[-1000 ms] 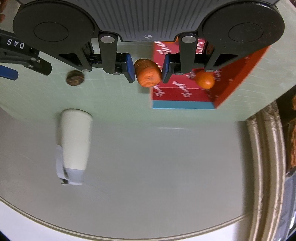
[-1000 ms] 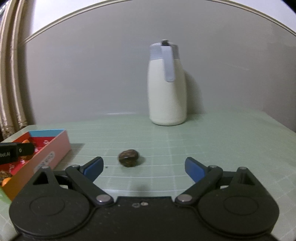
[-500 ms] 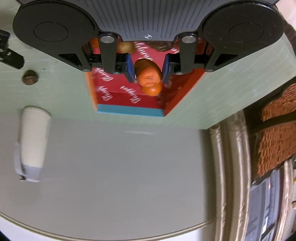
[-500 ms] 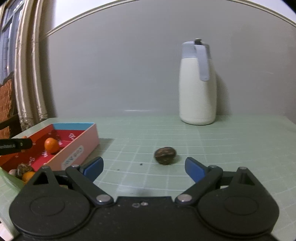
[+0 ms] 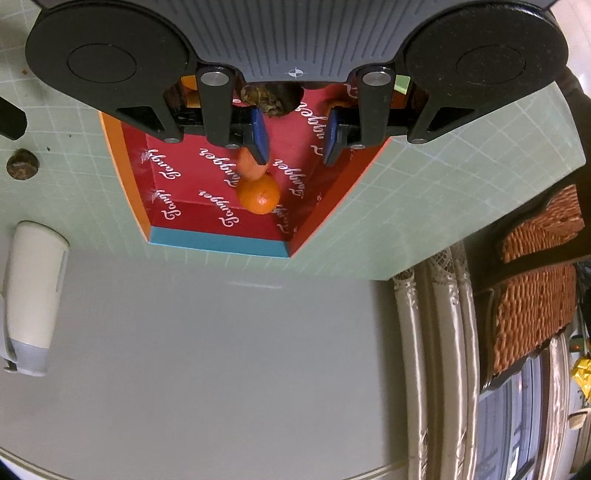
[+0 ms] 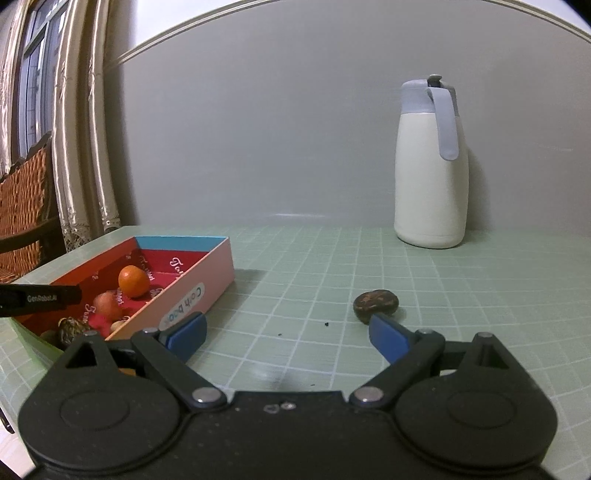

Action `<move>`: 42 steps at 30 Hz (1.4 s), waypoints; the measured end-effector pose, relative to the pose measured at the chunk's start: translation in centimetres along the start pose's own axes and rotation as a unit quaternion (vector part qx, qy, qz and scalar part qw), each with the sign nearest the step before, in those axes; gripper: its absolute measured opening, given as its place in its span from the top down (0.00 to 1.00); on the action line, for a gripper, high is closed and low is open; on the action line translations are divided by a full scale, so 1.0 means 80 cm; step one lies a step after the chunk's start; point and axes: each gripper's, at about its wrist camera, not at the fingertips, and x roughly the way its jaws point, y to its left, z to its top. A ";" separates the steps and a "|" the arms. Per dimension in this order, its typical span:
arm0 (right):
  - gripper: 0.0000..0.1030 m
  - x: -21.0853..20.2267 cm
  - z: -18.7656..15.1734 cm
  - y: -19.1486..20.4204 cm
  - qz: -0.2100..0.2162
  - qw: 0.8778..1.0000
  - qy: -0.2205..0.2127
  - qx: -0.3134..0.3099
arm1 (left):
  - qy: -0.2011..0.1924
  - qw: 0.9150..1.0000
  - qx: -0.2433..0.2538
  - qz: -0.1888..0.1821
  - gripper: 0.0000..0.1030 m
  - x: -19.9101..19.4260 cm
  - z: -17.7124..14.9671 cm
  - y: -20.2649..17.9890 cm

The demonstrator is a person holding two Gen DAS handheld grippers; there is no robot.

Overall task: Organize fruits
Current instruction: 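Reach the right tool to the dark walnut and close on it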

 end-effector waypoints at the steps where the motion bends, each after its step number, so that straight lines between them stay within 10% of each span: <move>1: 0.08 0.000 0.000 0.000 0.000 1.000 0.000 0.000 | 0.000 1.000 -0.001 -0.001 0.69 -0.001 0.000 0.000; 19: 0.08 0.013 0.003 -0.024 -0.026 0.999 0.013 0.019 | -0.004 1.000 -0.001 -0.011 0.68 -0.013 -0.003 -0.011; 23: 0.08 0.022 0.007 -0.035 -0.036 0.999 0.024 0.030 | -0.011 1.000 -0.010 0.001 0.21 -0.015 -0.004 -0.007; 29: 0.08 0.033 0.010 -0.044 -0.047 0.998 0.034 0.039 | -0.039 0.999 0.006 0.015 0.00 -0.022 -0.005 -0.011; 42: 0.18 0.078 0.025 -0.062 -0.065 0.994 0.072 0.045 | -0.054 0.998 0.012 0.033 0.00 -0.021 -0.002 -0.006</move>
